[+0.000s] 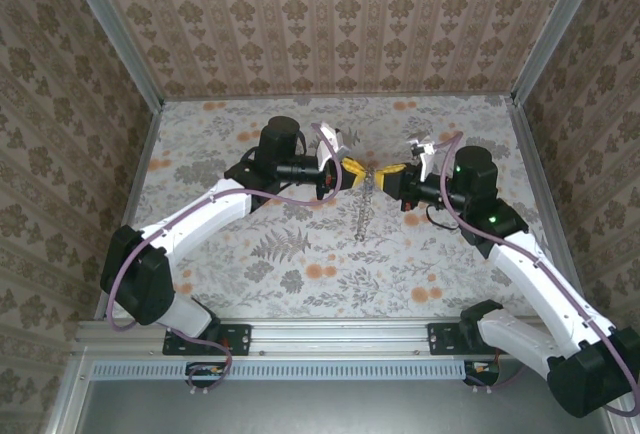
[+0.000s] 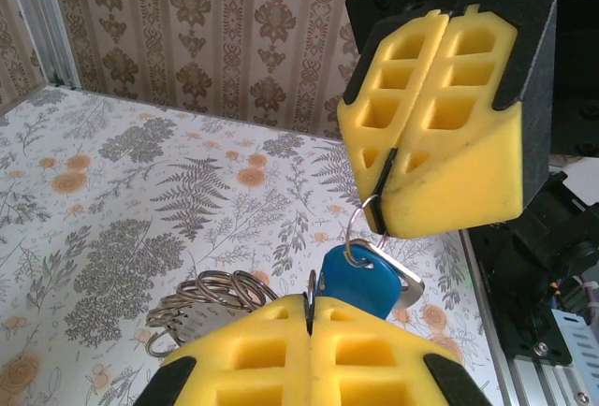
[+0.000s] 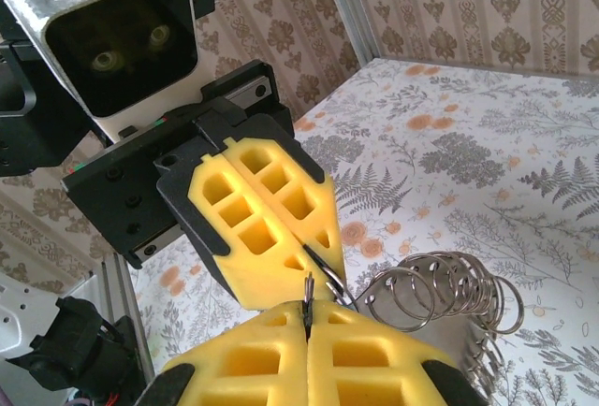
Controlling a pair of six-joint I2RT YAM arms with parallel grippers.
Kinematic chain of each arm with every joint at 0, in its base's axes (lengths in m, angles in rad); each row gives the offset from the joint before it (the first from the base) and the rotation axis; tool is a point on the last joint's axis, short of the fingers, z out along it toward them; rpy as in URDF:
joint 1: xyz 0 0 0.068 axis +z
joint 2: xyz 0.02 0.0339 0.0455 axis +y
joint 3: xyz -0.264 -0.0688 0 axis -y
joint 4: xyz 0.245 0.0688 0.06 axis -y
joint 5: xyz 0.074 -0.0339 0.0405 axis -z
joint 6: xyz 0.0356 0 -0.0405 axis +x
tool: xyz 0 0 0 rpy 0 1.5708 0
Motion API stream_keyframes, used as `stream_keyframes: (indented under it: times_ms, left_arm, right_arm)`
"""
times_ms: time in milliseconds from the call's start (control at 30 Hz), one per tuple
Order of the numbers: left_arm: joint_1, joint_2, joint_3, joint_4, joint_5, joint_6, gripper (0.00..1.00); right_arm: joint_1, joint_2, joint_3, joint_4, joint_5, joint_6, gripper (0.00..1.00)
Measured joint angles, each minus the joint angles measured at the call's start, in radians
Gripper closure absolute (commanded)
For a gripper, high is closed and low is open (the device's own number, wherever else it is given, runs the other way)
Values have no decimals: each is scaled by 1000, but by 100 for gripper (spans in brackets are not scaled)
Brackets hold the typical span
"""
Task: Put the keys on the keyring
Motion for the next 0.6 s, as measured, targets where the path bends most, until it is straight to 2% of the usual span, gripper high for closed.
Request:
stream_keyframes:
  times_ms: [600]
  left_arm:
    - [-3, 0, 13, -8, 2, 0, 100]
  right_arm:
    - [0, 37, 6, 1, -1, 0, 100]
